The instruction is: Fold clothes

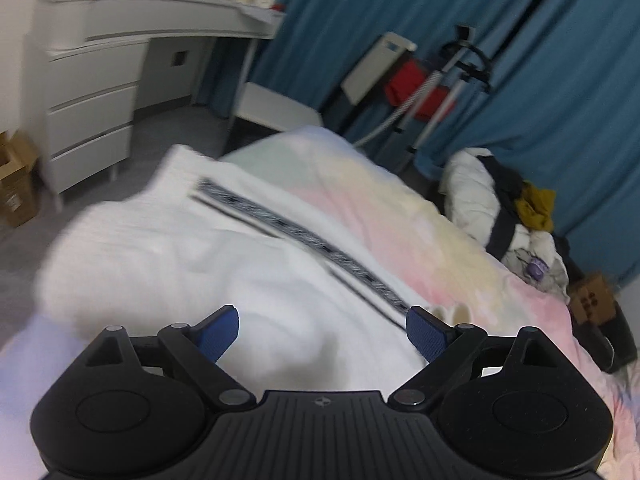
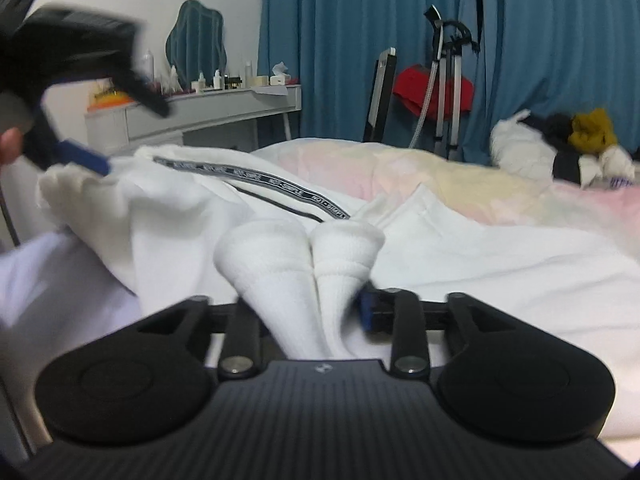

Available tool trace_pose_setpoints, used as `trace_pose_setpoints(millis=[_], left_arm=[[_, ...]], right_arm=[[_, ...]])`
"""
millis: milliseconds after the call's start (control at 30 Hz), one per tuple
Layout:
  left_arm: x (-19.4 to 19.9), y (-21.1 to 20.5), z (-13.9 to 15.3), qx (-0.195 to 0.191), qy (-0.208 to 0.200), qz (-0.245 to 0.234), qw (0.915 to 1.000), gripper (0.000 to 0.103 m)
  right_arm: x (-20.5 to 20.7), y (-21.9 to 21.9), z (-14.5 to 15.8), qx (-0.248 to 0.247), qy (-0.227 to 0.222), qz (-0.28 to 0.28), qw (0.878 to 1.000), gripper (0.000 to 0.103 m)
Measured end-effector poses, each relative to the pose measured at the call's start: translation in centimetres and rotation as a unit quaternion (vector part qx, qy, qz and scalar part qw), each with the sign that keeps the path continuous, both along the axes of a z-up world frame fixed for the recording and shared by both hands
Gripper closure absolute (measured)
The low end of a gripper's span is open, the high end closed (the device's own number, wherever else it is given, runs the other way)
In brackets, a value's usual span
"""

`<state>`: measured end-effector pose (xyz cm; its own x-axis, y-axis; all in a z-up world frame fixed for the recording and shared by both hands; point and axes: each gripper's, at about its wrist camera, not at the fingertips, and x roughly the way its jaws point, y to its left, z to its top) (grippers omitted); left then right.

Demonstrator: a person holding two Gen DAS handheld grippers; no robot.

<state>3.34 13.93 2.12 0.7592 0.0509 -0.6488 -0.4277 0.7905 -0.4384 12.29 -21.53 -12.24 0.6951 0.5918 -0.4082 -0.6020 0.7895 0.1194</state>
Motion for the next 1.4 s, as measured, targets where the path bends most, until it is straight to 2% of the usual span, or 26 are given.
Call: trace_pose_setpoints(millis=[33, 67, 100, 133, 167, 267, 400, 500, 633, 700, 767, 800, 867, 900, 933, 967, 1000, 1067, 1100, 1200, 1267, 1333, 1400], left_arm=[[-0.7, 0.9, 0.3, -0.01, 0.004, 0.007, 0.9999, 0.004], [-1.3, 1.8, 0.5, -0.021, 0.008, 0.014, 0.9996, 0.0], [-1.8, 2.8, 0.5, -0.039, 0.012, 0.019, 0.999, 0.0], [-2.3, 3.7, 0.4, -0.058, 0.017, 0.024, 0.9979, 0.0], [-2.7, 4.6, 0.1, -0.082, 0.024, 0.027, 0.9959, 0.0], [-3.7, 6.9, -1.0, -0.148, 0.041, 0.043, 0.9872, 0.0], [-4.6, 8.7, -2.7, -0.186, 0.047, 0.072, 0.9788, 0.0], [-4.5, 9.8, -4.9, -0.233, 0.043, 0.089, 0.9676, 0.0], [-3.4, 10.7, -8.4, -0.305, 0.02, 0.121, 0.9443, 0.001], [-2.5, 11.0, -9.2, -0.301, 0.015, 0.142, 0.9429, 0.004], [-1.5, 11.3, -10.0, -0.295, 0.011, 0.162, 0.9415, 0.006], [-1.2, 11.6, -9.9, -0.278, 0.01, 0.172, 0.945, 0.007], [-0.5, 12.1, -9.7, -0.243, 0.008, 0.192, 0.9507, 0.009], [-0.4, 12.1, -9.6, -0.235, 0.008, 0.202, 0.9509, 0.011], [-0.4, 12.1, -9.6, -0.225, 0.009, 0.211, 0.9514, 0.02], [-0.4, 12.1, -9.4, -0.204, 0.013, 0.216, 0.9546, 0.036], [-0.4, 12.0, -9.1, -0.185, 0.016, 0.221, 0.9574, 0.043], [-0.5, 11.8, -8.5, -0.162, 0.005, 0.217, 0.9626, 0.064], [-0.6, 11.5, -8.0, -0.149, -0.001, 0.214, 0.9655, 0.069], [0.4, 8.8, -5.1, -0.043, -0.012, 0.176, 0.9833, 0.077], [0.6, 5.6, -2.2, 0.046, -0.042, 0.142, 0.9879, 0.078], [0.6, 1.8, 0.6, 0.127, -0.081, 0.109, 0.9825, 0.078], [0.6, -2.4, 3.1, 0.186, -0.122, 0.082, 0.9715, 0.078]], right_arm=[[0.0, -0.3, 0.2, 0.011, 0.009, 0.003, 1.0, 0.05], [0.1, -0.5, 0.4, 0.023, 0.019, 0.007, 1.0, 0.037], [0.1, -0.8, 0.6, 0.034, 0.028, 0.01, 0.999, 0.03], [0.1, -1.1, 0.9, 0.047, 0.037, 0.014, 0.998, 0.017], [0.0, -1.5, 1.3, 0.061, 0.044, 0.017, 0.997, 0.014], [-0.3, -2.5, 2.4, 0.091, 0.057, 0.017, 0.994, 0.014], [-0.5, -4.7, 4.2, 0.105, 0.054, -0.023, 0.993, 0.014], [0.2, -6.6, 4.6, 0.077, 0.047, -0.091, 0.992, 0.014], [1.6, -8.9, 4.1, 0.028, 0.04, -0.185, 0.981, 0.014], [2.6, -9.7, 2.8, 0.019, 0.056, -0.202, 0.978, 0.014], [3.9, -9.5, 0.6, -0.004, 0.095, -0.199, 0.975, 0.014], [4.3, -9.2, -0.4, -0.021, 0.103, -0.195, 0.975, 0.013], [4.1, -7.9, -1.0, -0.05, 0.083, -0.192, 0.977, 0.012], [4.0, -7.5, -1.0, -0.054, 0.08, -0.191, 0.977, 0.012], [3.9, -7.2, -0.8, -0.053, 0.08, -0.189, 0.977, 0.012], [3.9, -7.3, -0.8, -0.05, 0.083, -0.19, 0.977, 0.012], [4.0, -7.4, -0.8, -0.046, 0.086, -0.191, 0.977, 0.012], [4.0, -7.7, -0.8, -0.041, 0.089, -0.188, 0.977, 0.012], [3.9, -7.8, -0.7, -0.039, 0.09, -0.187, 0.977, 0.012], [3.9, -7.9, -0.3, -0.041, 0.093, -0.188, 0.977, 0.014], [4.0, -8.3, 0.1, -0.035, 0.097, -0.187, 0.977, 0.014], [4.0, -9.4, 0.7, -0.01, 0.108, -0.197, 0.974, 0.014], [4.0, -10.9, 1.4, 0.023, 0.122, -0.213, 0.969, 0.014]])
